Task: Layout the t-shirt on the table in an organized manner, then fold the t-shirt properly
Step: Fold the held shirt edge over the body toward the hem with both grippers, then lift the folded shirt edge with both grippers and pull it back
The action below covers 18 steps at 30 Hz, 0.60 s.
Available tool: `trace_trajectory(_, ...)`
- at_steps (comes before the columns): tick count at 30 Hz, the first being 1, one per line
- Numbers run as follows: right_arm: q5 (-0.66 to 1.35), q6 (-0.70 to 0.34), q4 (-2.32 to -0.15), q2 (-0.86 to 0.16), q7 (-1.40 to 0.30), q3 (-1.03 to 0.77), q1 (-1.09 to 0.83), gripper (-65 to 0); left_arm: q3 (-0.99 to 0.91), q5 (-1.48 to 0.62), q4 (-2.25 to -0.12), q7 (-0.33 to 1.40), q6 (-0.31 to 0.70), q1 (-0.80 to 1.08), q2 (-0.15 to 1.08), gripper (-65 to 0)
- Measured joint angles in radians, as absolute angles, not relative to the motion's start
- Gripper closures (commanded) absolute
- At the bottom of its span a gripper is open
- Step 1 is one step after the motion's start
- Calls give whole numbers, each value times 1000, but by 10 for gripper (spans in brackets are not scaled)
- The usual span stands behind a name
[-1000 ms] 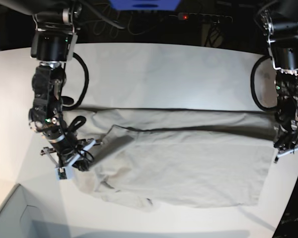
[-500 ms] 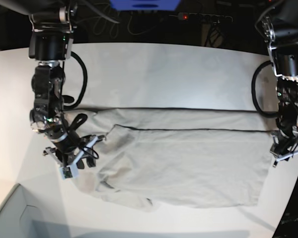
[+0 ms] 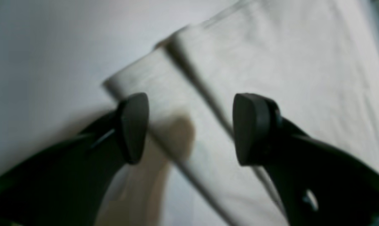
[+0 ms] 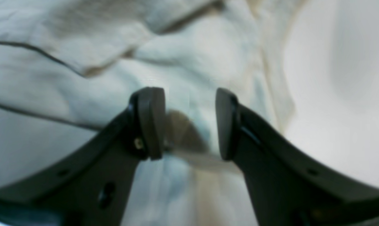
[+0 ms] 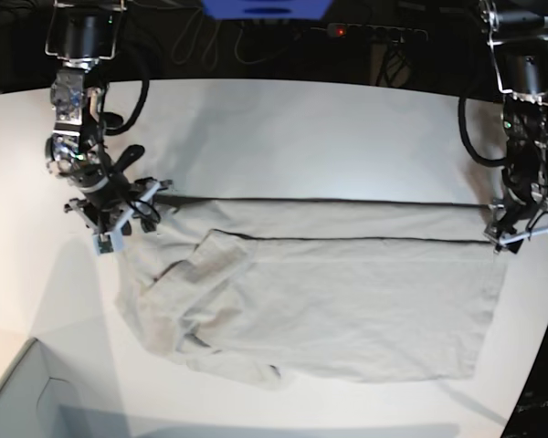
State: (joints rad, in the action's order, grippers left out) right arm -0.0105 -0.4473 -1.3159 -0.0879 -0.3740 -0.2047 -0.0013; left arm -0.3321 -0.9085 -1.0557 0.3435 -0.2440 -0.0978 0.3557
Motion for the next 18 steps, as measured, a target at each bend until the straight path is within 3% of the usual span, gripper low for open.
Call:
trace_trajectory(6, -10, -448, -1316, -116, -374, -246, -41, -265, -410, -892, -1023, 336, -242, -52, 366, -410)
trace_trajectory(11, -10, -448, -1316, -118, -371, -244, -59, -264, -407, -805, -913, 339, -238, -129, 355, -407)
trace_trajectory(14, -11, -448, -1315, -128, -374, -246, -62, -265, -406, -769, -858, 339, -123, -167, 352, -393)
trace_trajectory(18, -11, -448, -1316, -137, -372, -246, -65, -267, -406, -716, -830, 340, -30, -175, 350, -309)
